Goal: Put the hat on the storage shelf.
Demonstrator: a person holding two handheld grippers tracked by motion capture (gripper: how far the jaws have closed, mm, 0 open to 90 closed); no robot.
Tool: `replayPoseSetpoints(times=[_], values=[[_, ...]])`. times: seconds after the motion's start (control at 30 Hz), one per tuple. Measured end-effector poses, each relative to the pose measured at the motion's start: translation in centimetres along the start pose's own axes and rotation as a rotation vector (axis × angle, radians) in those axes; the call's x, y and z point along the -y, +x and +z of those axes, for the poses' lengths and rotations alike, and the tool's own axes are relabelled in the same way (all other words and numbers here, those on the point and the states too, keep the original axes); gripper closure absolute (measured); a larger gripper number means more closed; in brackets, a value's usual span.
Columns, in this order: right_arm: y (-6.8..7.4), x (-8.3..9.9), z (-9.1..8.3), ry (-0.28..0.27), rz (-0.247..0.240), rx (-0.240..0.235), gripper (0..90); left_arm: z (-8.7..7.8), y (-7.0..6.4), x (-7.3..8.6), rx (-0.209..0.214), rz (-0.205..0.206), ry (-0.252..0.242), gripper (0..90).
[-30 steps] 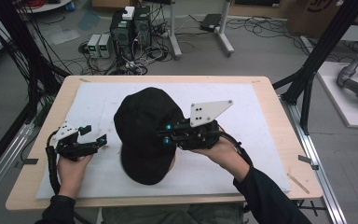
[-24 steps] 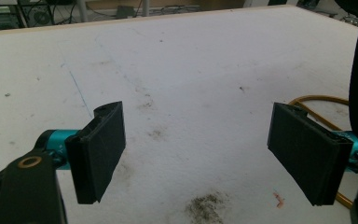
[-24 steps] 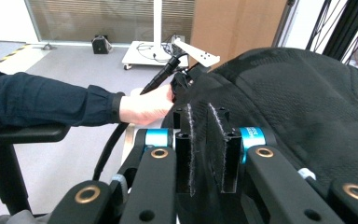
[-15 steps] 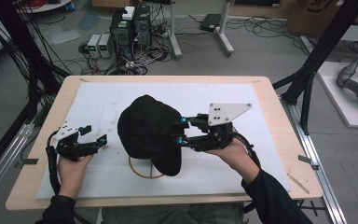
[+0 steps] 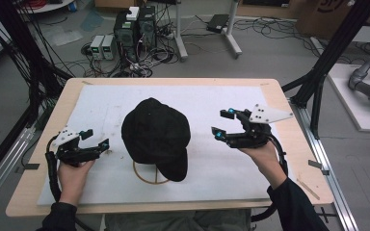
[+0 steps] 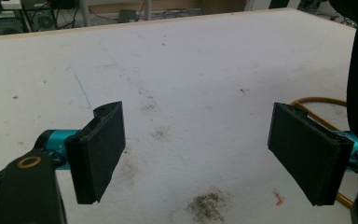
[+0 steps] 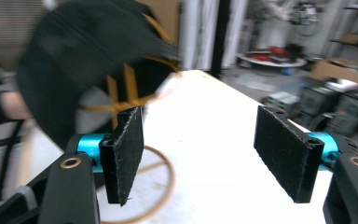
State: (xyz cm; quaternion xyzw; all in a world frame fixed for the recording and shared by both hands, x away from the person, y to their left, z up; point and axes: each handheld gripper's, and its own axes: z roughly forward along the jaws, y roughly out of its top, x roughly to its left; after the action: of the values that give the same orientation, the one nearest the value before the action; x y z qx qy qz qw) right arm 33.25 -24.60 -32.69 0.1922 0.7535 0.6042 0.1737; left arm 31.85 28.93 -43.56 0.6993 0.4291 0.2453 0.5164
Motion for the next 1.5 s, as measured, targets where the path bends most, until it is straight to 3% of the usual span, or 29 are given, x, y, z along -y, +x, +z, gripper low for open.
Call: replayPoseSetpoints(times=[0.23,0.6,0.73,0.93,1.17,1.33,1.5], values=[[-2.8,4.1,-1.7,0.004,0.107,0.172,30.5,0.4,-0.2,-0.1,0.010,0.006,0.001,18.9],[-5.9,8.1,-3.4,0.066,0.256,0.367,22.4,1.1,-0.6,-0.2,0.022,0.019,0.002,18.8],[-6.3,9.5,-3.5,0.100,0.244,0.449,23.4,1.2,-0.7,-0.3,0.018,0.034,0.001,18.5],[-6.6,11.0,-4.0,0.126,0.242,0.492,23.6,1.3,-0.6,-0.2,0.018,0.031,0.004,18.0],[-6.5,11.4,-3.6,0.179,0.247,0.495,23.1,1.2,-0.8,-0.2,0.013,0.031,0.005,17.9],[-6.2,11.5,-3.1,0.199,0.222,0.488,22.9,1.2,-0.8,-0.1,0.010,0.031,0.008,17.8],[-6.2,11.6,-3.1,0.205,0.231,0.486,22.9,1.3,-0.9,-0.1,0.013,0.035,0.014,17.8]])
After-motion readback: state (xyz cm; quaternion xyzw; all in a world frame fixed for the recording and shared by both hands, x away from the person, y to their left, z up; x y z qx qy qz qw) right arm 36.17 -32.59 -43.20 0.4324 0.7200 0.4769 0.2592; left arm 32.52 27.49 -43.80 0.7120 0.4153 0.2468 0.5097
